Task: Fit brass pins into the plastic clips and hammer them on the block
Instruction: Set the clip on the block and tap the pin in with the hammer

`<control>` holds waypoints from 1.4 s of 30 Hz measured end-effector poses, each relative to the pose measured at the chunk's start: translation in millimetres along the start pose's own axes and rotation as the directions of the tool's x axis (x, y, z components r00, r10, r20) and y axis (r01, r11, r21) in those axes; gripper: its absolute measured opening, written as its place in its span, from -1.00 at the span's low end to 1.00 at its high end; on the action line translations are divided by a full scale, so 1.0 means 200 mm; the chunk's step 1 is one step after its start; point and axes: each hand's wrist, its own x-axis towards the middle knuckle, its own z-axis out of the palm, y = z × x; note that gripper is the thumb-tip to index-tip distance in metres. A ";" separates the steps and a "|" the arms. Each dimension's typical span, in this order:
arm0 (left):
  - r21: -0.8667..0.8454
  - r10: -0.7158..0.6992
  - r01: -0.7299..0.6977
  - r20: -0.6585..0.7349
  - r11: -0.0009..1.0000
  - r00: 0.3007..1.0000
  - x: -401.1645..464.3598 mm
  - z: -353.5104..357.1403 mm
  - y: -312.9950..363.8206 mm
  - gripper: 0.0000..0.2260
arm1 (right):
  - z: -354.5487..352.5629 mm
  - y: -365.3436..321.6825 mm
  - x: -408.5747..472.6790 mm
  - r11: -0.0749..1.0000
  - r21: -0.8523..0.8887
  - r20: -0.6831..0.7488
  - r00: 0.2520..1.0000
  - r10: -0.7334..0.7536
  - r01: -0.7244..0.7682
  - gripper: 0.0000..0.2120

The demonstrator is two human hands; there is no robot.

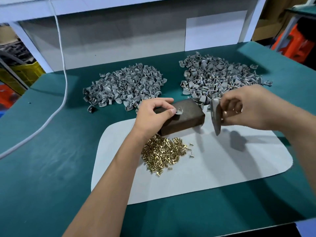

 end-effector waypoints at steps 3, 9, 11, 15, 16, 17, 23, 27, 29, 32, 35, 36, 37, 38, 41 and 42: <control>0.015 -0.002 0.002 0.006 1.000 1.000 0.00 0.01 0.00 -0.91 | 0.04 0.03 -0.02 0.993 -0.113 0.078 0.996 0.049 -0.040 -0.76; 0.008 0.003 -0.003 -0.003 1.000 1.000 -0.01 0.02 0.01 -0.90 | 0.05 -0.02 0.03 0.995 -0.098 0.038 0.999 0.032 -0.028 -0.85; -0.009 -0.002 0.002 -0.003 1.000 1.000 -0.01 0.02 0.01 -0.90 | 0.06 -0.08 0.06 0.999 0.035 -0.101 0.995 -0.005 0.008 -0.90; -0.076 -0.009 0.010 0.005 0.997 1.000 -0.01 0.02 0.02 -0.84 | 0.18 -0.23 0.13 0.983 0.078 -0.098 0.982 -0.160 0.168 -0.72; -0.094 -0.001 0.002 0.011 0.996 1.000 -0.01 0.02 0.02 -0.82 | 0.21 -0.25 0.15 0.975 0.070 -0.098 0.974 -0.203 0.211 -0.71; -0.105 0.009 -0.007 0.012 0.994 1.000 -0.01 0.02 0.02 -0.81 | 0.23 -0.27 0.16 0.967 0.070 -0.114 0.965 -0.235 0.244 -0.74; 0.151 0.027 0.023 -0.322 0.988 0.947 0.05 -0.05 -0.04 -0.94 | 0.29 -0.18 0.21 0.989 0.113 -0.417 0.908 -0.035 0.090 -0.79; 0.425 0.019 0.231 -0.508 0.875 0.861 0.06 -0.15 -0.12 -0.86 | 0.31 -0.08 0.22 0.964 0.230 -0.538 0.808 0.242 -0.135 -0.67; 0.451 -0.005 0.268 -0.504 0.851 0.864 0.06 -0.17 -0.14 -0.81 | 0.30 -0.09 0.21 0.957 0.265 -0.581 0.773 0.255 -0.117 -0.67; 0.485 -0.008 0.248 -0.443 0.839 0.896 0.05 -0.17 -0.15 -0.79 | 0.31 -0.19 0.17 0.977 0.211 -0.598 0.795 0.102 0.034 -0.75; 0.528 -0.010 0.230 -0.385 0.818 0.923 0.05 -0.16 -0.15 -0.74 | 0.36 -0.34 0.12 0.953 0.142 -0.460 0.871 -0.175 0.266 -0.82; 0.543 -0.011 0.229 -0.375 0.808 0.927 0.05 -0.16 -0.15 -0.74 | 0.39 -0.40 0.10 0.929 0.136 -0.370 0.888 -0.275 0.344 -0.85; 0.555 -0.011 0.228 -0.367 0.800 0.930 0.06 -0.17 -0.15 -0.75 | 0.42 -0.45 0.09 0.902 0.134 -0.271 0.890 -0.366 0.412 -0.87; 0.565 -0.009 0.226 -0.360 0.793 0.933 0.06 -0.17 -0.15 -0.78 | 0.44 -0.50 0.07 0.875 0.125 -0.177 0.878 -0.445 0.469 -0.87; 0.601 -0.009 0.224 -0.338 0.767 0.941 0.07 -0.18 -0.16 -0.86 | 0.51 -0.60 0.05 0.797 0.077 0.001 0.799 -0.601 0.599 -0.80; 0.609 -0.004 0.218 -0.333 0.763 0.943 0.07 -0.19 -0.17 -0.88 | 0.52 -0.61 0.04 0.780 0.079 0.029 0.781 -0.624 0.621 -0.77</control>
